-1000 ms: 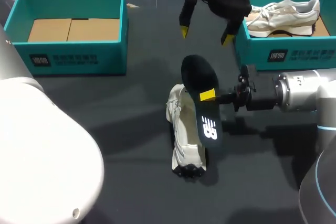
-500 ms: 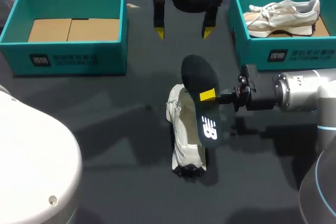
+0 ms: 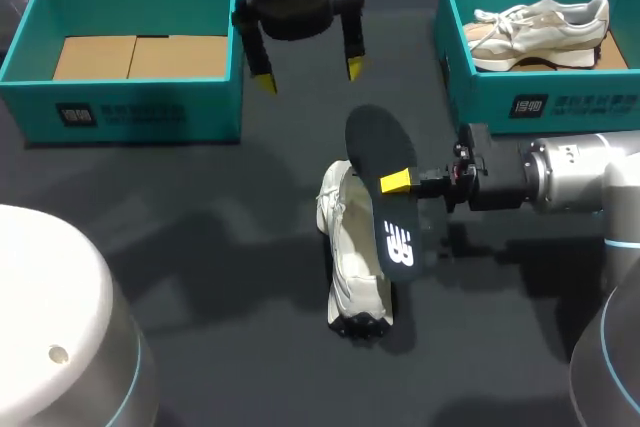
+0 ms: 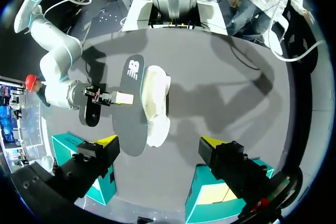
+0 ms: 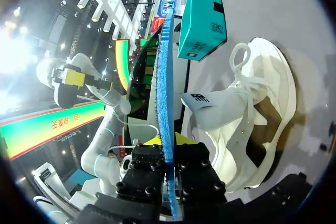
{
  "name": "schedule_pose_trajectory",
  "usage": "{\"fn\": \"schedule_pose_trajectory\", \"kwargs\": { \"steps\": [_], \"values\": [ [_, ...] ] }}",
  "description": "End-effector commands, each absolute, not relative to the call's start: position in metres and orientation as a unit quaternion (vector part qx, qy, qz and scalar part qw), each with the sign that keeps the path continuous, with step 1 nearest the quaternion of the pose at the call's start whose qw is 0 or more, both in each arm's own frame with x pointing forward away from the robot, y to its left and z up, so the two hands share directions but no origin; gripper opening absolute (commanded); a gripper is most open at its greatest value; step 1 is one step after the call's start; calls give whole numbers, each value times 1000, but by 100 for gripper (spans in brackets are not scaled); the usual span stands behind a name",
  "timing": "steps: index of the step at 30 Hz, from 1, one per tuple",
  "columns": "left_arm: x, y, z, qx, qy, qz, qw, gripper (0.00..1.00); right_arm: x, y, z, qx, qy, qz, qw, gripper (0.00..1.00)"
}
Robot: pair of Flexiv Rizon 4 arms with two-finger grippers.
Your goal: Take the shoe out of the shoebox, open the shoe tongue, remove and reinsert the insole, then place the shoe into the shoebox
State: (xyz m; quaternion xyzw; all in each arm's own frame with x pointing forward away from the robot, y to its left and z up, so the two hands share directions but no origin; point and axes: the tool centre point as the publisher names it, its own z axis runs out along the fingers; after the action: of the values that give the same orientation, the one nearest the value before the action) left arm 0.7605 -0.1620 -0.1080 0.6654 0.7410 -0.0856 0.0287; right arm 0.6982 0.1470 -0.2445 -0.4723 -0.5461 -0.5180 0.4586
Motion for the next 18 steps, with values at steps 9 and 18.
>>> {"fn": "schedule_pose_trajectory", "kwargs": {
  "steps": [9, 18],
  "values": [
    [746, -144, -125, 615, 686, -292, 256, 100, 697, 147, -244, -473, -546, -518, 458, 0],
    [740, -136, -135, 577, 648, -378, 323, 100, 697, 147, -244, -473, -546, -518, 458, 0]
  ]
}}
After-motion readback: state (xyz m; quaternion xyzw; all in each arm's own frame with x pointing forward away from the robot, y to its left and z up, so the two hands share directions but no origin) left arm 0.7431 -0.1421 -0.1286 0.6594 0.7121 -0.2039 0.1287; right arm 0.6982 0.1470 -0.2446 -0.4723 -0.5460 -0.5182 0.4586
